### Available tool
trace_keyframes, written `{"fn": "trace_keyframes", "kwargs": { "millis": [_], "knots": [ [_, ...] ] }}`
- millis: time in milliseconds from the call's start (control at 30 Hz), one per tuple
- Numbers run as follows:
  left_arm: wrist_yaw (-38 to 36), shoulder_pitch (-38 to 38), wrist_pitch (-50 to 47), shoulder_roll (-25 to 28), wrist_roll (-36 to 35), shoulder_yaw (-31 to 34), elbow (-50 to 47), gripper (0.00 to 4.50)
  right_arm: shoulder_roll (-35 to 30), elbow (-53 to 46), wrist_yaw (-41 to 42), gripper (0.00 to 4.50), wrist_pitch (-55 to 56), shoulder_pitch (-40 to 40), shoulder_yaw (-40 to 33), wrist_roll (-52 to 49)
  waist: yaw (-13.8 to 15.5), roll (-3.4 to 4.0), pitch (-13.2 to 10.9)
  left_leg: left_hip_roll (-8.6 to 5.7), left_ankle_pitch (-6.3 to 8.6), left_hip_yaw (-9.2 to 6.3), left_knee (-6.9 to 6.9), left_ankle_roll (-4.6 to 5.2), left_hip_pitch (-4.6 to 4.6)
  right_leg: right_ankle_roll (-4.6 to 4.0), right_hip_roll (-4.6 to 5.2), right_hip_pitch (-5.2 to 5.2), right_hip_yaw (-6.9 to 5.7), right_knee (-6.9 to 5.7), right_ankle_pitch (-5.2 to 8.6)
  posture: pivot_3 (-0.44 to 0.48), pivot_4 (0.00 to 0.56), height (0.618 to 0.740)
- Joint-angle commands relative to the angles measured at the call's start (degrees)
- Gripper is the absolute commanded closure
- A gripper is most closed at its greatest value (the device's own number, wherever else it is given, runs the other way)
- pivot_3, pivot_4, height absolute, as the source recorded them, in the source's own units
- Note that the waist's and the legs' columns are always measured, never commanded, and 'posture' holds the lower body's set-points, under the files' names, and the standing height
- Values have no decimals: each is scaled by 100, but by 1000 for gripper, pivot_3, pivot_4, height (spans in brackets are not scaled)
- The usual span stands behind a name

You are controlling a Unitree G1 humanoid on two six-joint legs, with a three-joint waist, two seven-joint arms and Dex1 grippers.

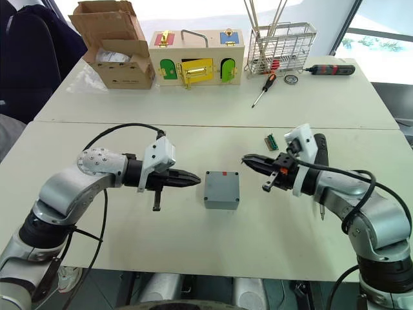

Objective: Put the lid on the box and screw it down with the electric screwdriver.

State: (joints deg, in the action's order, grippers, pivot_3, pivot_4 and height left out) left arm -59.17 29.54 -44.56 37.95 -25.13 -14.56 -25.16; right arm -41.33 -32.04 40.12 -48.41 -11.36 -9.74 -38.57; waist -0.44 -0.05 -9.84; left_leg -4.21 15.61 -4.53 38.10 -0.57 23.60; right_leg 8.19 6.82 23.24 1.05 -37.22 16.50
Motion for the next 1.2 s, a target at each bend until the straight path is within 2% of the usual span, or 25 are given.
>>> {"fn": "trace_keyframes", "kwargs": {
  "millis": [33,400,1200],
  "knots": [
    [-37,0,7,65,-121,34,-221,4500,28,-166,-50,4413,-24,-24,9,-139,5,-1,0,0,0,0,0,0,0,0,0,0,0,0,0,0,150,730],
    [171,-25,-33,-1,-145,8,-247,4500,-175,79,147,4413,124,-40,184,-12,-11,0,0,0,0,0,0,0,0,0,0,0,-1,0,0,0,150,730],
    [320,5,1,-38,-135,-9,-205,4500,-172,370,277,4413,329,-35,497,355,-12,0,0,0,0,0,0,0,0,0,0,0,-1,0,0,0,150,730]
  ]
}}
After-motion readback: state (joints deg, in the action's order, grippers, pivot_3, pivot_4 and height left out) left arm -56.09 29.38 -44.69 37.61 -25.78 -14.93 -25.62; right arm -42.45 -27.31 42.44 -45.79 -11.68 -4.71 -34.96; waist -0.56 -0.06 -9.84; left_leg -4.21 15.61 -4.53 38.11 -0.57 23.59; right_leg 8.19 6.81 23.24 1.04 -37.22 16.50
